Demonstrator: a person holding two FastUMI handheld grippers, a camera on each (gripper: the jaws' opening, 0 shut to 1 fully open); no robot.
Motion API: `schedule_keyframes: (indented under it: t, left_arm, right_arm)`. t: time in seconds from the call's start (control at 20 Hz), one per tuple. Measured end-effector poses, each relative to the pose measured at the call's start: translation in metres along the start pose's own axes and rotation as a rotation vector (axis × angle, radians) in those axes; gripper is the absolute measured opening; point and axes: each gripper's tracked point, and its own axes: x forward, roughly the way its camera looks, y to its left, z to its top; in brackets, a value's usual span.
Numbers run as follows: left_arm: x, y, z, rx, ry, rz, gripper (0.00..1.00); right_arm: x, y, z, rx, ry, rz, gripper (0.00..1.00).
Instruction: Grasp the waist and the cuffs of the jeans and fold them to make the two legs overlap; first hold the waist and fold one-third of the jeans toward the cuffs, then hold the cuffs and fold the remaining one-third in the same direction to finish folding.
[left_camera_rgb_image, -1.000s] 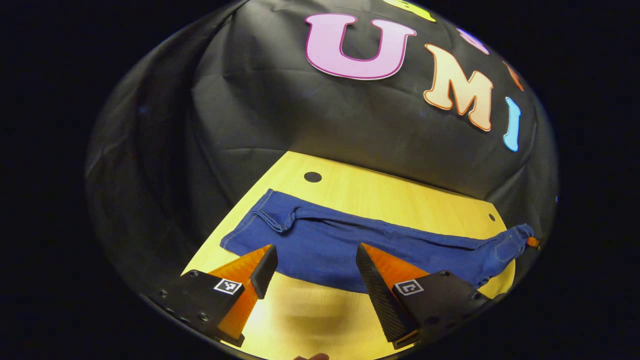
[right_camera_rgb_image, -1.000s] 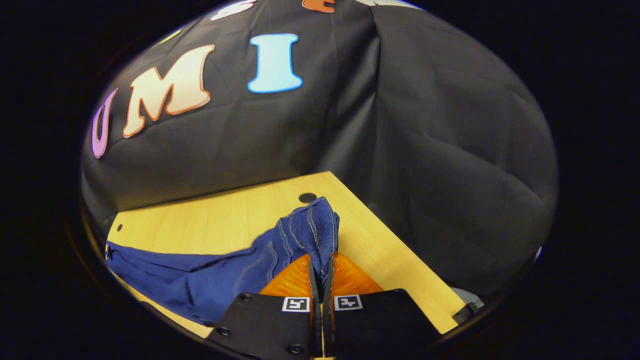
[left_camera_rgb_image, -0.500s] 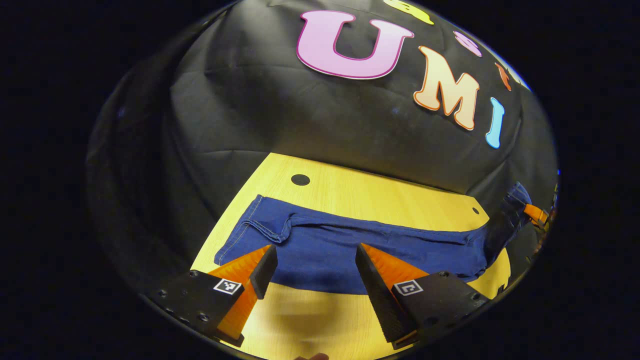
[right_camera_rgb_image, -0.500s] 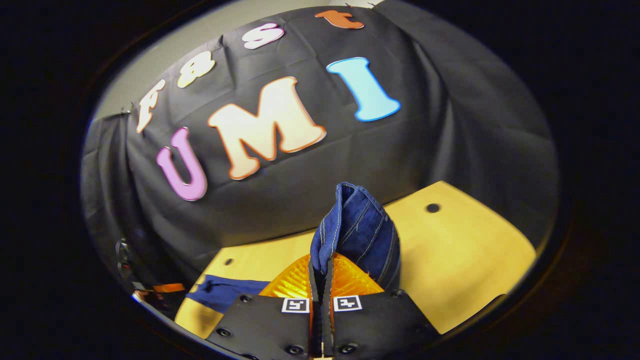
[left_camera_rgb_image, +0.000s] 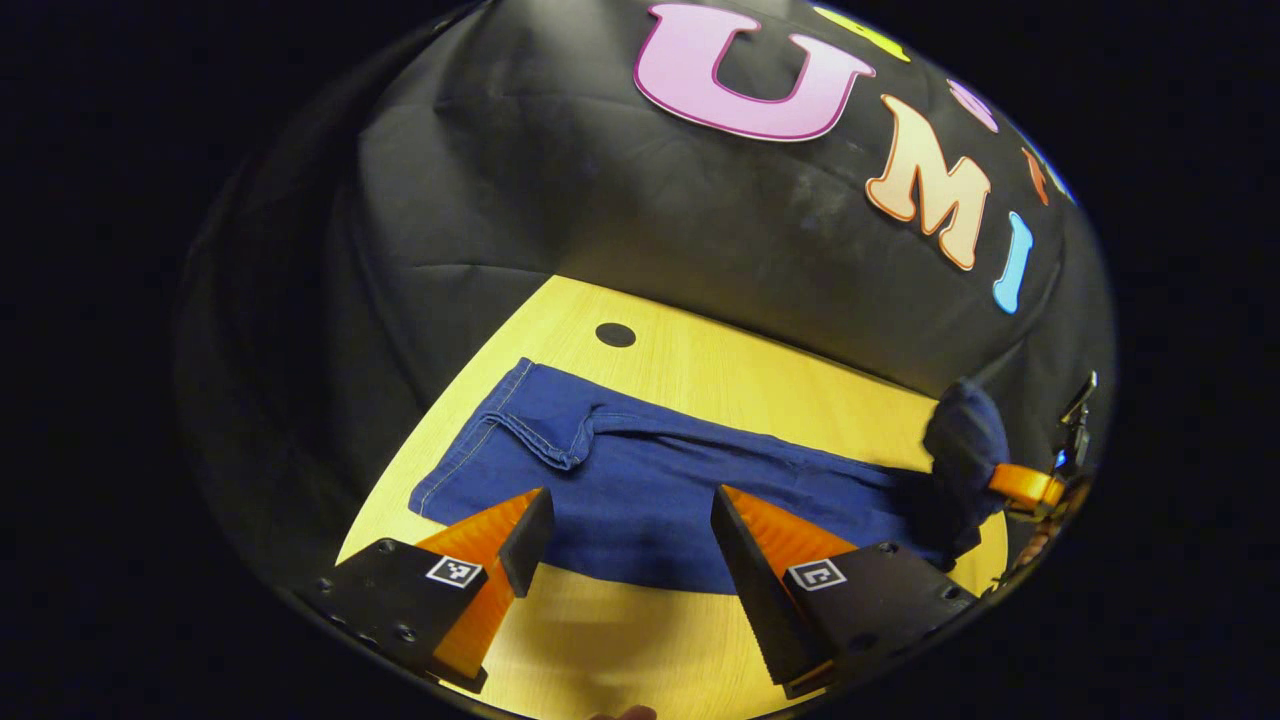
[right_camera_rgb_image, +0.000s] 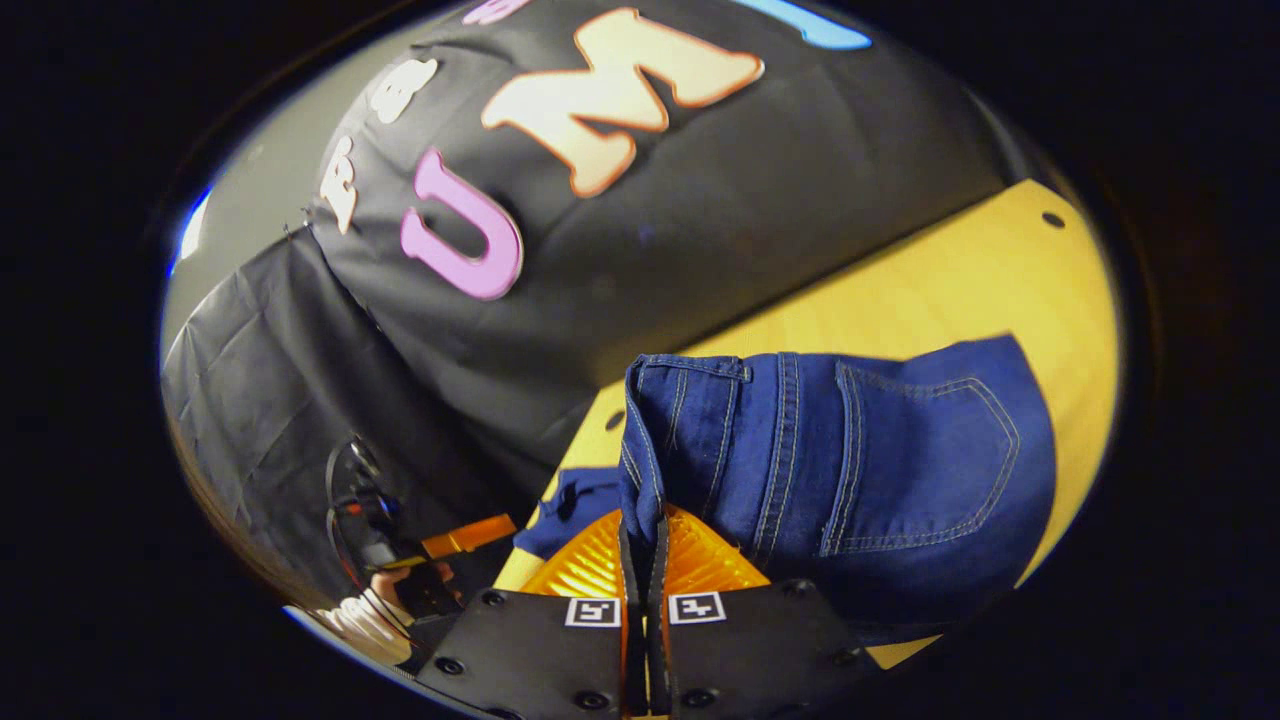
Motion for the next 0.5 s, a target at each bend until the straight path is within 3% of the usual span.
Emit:
schedule_keyframes:
  t: [0.2, 0.5]
  left_arm:
    - [0.006, 0.011, 0.013, 0.010, -0.034, 0.032, 0.95]
    - [0.012, 0.064, 0.006, -0.005, -0.022, 0.137, 0.94]
  right_arm:
    - [0.039, -0.022, -0.050, -0.024, 0.108, -0.085, 0.00]
    - [0.044, -0.026, -0.065, -0.064, 0.131, -0.102, 0.03]
